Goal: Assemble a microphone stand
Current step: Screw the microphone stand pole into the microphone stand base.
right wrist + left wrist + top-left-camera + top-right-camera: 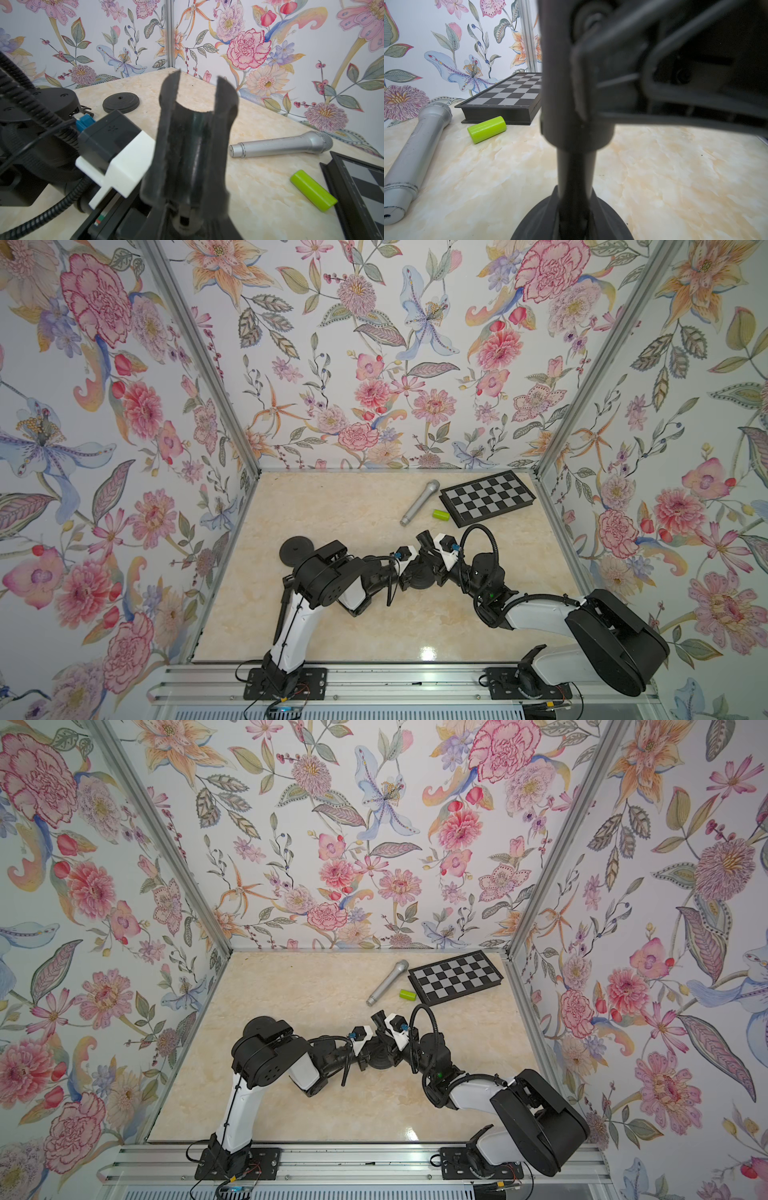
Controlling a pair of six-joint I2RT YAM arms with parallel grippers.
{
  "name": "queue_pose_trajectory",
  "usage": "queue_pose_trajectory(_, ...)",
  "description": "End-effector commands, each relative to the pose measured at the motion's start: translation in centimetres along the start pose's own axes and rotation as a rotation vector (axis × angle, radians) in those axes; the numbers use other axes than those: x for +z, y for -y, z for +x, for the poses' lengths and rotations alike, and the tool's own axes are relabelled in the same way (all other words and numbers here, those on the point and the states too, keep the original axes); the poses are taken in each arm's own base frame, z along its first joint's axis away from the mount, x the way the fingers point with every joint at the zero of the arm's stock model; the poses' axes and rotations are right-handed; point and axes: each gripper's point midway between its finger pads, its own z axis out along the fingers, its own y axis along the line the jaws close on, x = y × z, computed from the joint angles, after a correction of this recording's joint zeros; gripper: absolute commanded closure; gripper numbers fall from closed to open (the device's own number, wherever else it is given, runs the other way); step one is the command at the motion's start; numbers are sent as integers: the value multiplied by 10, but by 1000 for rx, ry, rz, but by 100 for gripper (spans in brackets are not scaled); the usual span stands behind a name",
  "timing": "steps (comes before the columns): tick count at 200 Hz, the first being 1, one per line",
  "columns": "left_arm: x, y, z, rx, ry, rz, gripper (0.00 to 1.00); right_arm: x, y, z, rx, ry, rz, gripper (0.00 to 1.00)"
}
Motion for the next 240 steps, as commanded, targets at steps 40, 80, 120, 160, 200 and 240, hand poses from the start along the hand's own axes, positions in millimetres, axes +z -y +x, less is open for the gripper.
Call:
queue_pose_trajectory(40,-6,-3,-52,103,225,65,88,-27,-43,27,27,-84,-664,52)
queue_pose_trajectory(80,-7,-1,-42,111,205,76,86,-15,-27,18,-98,-49,-637,51)
queue_pose_trajectory(120,-7,-1,-36,106,195,83,84,-1,-6,10,-146,-41,-598,51)
queue_pose_trajectory(160,-6,-2,-33,107,188,77,83,11,3,1,-150,-4,-555,54)
queue_pose_trajectory(200,-6,-5,-29,105,183,62,80,13,6,2,-98,1,-497,66)
queue_pose_trajectory(240,-5,-10,-26,87,176,38,78,15,1,21,-89,-42,-293,88)
